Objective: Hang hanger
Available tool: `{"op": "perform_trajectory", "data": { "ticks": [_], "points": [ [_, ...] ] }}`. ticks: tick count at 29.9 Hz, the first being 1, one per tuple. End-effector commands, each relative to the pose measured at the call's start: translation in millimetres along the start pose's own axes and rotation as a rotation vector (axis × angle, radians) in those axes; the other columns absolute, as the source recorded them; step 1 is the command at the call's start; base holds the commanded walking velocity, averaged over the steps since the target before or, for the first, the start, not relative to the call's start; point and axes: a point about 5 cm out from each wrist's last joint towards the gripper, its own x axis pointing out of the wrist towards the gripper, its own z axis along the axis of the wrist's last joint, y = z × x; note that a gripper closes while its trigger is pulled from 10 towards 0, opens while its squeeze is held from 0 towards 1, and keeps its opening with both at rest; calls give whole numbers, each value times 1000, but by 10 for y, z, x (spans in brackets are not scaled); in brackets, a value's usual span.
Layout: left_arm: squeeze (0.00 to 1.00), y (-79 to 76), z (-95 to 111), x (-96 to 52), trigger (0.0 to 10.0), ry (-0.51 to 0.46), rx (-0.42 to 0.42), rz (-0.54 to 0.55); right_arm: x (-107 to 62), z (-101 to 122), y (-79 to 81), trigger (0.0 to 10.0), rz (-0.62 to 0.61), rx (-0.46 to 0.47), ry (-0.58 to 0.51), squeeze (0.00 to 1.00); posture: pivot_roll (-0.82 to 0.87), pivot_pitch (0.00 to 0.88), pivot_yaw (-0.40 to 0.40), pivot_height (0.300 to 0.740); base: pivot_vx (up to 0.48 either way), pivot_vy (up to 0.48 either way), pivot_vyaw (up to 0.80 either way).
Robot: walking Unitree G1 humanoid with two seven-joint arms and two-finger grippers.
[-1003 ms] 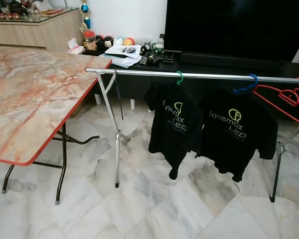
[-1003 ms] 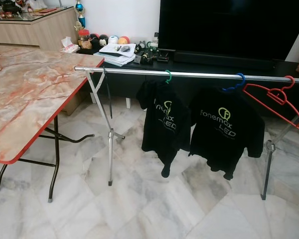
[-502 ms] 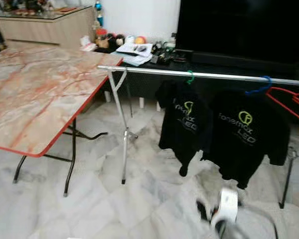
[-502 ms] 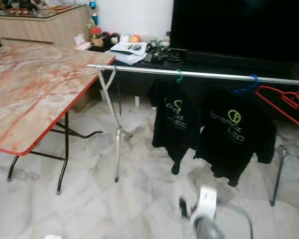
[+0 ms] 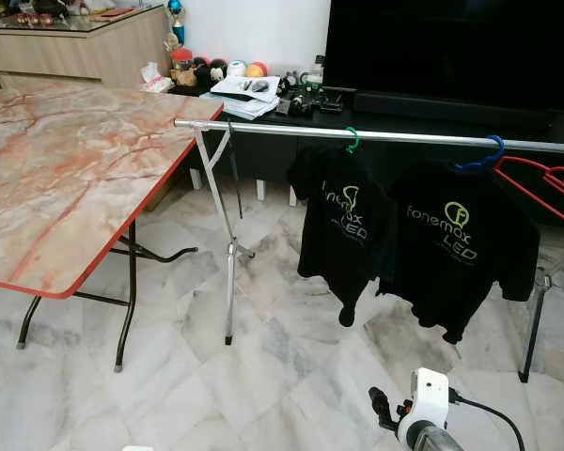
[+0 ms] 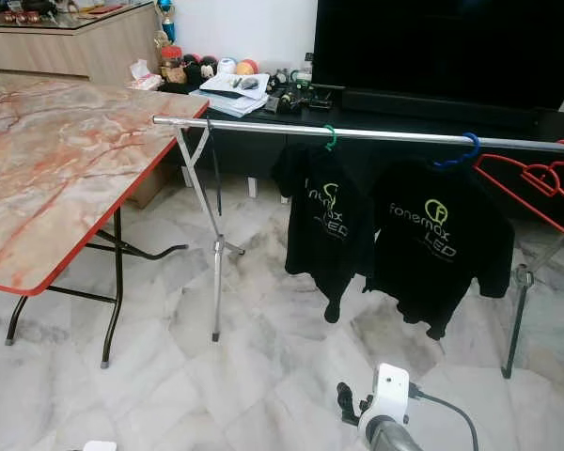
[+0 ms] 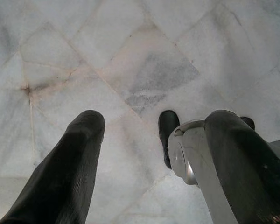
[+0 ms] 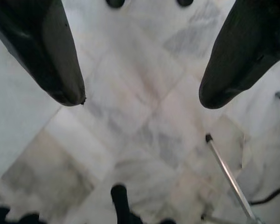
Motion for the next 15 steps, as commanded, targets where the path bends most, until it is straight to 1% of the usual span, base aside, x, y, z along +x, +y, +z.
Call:
{"op": "perform_trajectory", "data": {
  "ticks": [1, 2, 4, 5, 6, 9, 11, 14, 15],
  "points": [
    [0, 33, -100, -34, 10000, 22, -13, 12, -17, 81, -11, 10000, -25, -16, -115, 0, 52, 52, -15, 740, 0, 0, 0],
    [0, 38, -119, -41, 10000, 26, -9, 11, -32, 144, -13, 10000, -33, -64, -187, 0, 44, 52, -16, 740, 0, 0, 0],
    [0, 39, -124, -43, 10000, 28, -4, 10, -39, 170, -15, 10000, -38, -95, -213, 0, 38, 52, -17, 740, 0, 0, 0],
    [0, 42, -125, -45, 10000, 25, -6, 11, -55, 180, -25, 10000, -67, -48, -257, 0, 36, 53, -19, 740, 0, 0, 0],
    [0, 43, -125, -46, 10000, 23, -7, 12, -59, 182, -29, 10000, -75, -33, -268, 0, 36, 53, -19, 740, 0, 0, 0],
    [0, 48, -126, -50, 10000, 15, -8, 15, -79, 196, -51, 10000, -117, -55, -304, 0, 37, 46, -34, 740, 0, 0, 0],
    [0, 65, -113, -52, 10000, 0, -13, 22, -97, 220, -55, 10000, -126, -91, -342, 0, 36, 46, -44, 740, 0, 0, 0],
    [0, 88, -101, -54, 10000, -8, -14, 28, -111, 216, -48, 10000, -130, -94, -368, 0, 26, 51, -47, 740, 0, 0, 0],
    [0, 92, -102, -56, 10000, -8, -14, 28, -202, 212, -139, 10000, -120, -73, -444, 0, 18, 55, -47, 740, 0, 0, 0]
  ]
}}
